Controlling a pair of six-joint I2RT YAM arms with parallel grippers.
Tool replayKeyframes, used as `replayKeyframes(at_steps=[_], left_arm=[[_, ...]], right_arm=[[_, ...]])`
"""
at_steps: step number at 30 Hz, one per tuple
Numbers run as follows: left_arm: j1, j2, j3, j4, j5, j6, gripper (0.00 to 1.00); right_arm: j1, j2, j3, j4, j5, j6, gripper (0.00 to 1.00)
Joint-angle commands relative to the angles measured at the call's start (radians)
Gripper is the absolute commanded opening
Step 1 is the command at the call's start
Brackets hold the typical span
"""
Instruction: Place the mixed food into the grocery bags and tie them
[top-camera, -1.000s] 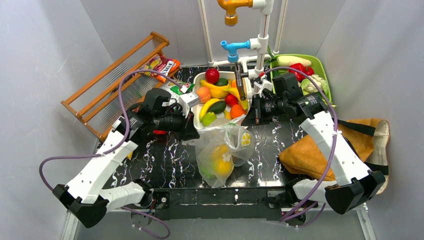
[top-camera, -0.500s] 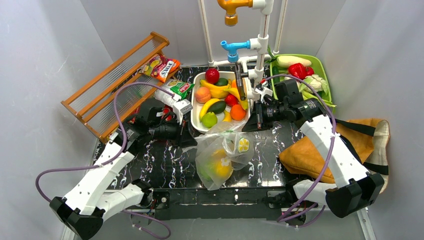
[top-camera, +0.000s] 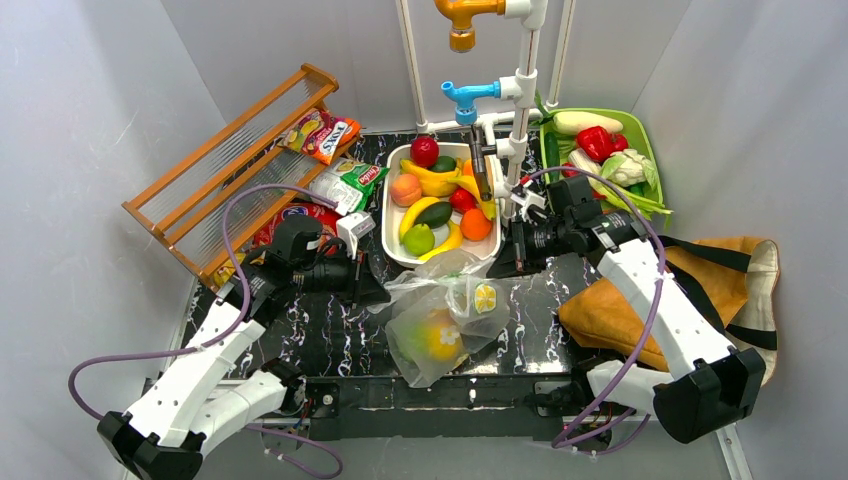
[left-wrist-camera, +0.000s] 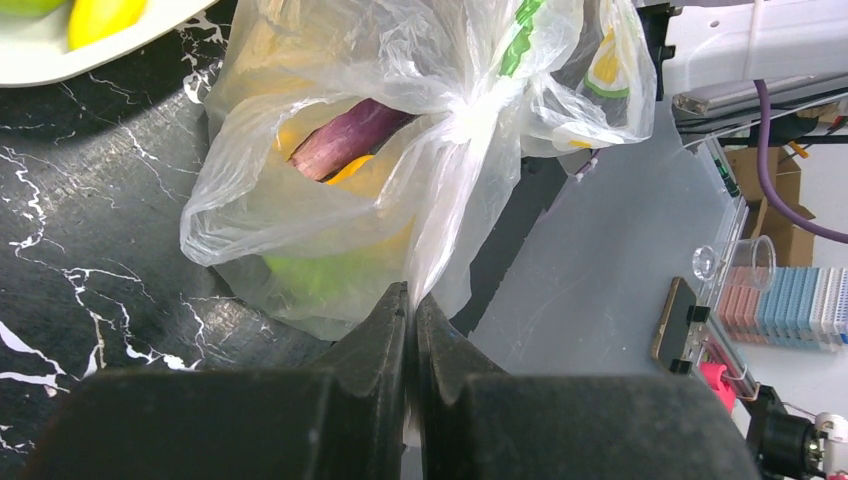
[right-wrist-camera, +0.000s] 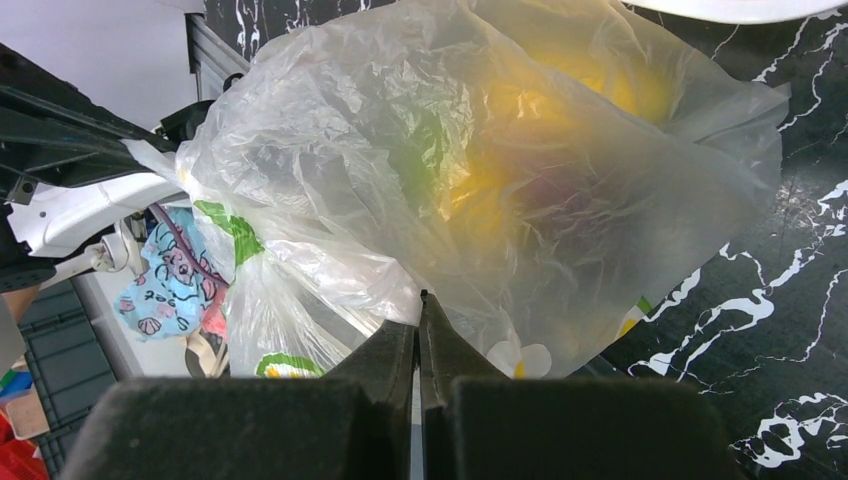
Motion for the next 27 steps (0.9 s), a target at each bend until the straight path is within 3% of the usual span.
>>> replayKeyframes(at_steps=[1,18,27], left_arm=[[0.040,-0.040,-0.008,-0.164,-0.096,-0.017,0.00],[0.076,0.026,0.088,-0.182,-0.137,0.003,0.00],[0.144,-0.022,0.036,-0.085,-0.158,-0.177,0.00]], right_arm=[[-0.080,-0.035,-0.046,-0.045,0.228,-0.095,0.01],[-0.120,-0.045,-0.035,-0.062,0.212,-0.126,0.01],[-0.142,-0.024,-0.028,-0.069,0.190,-0.133,0.01]])
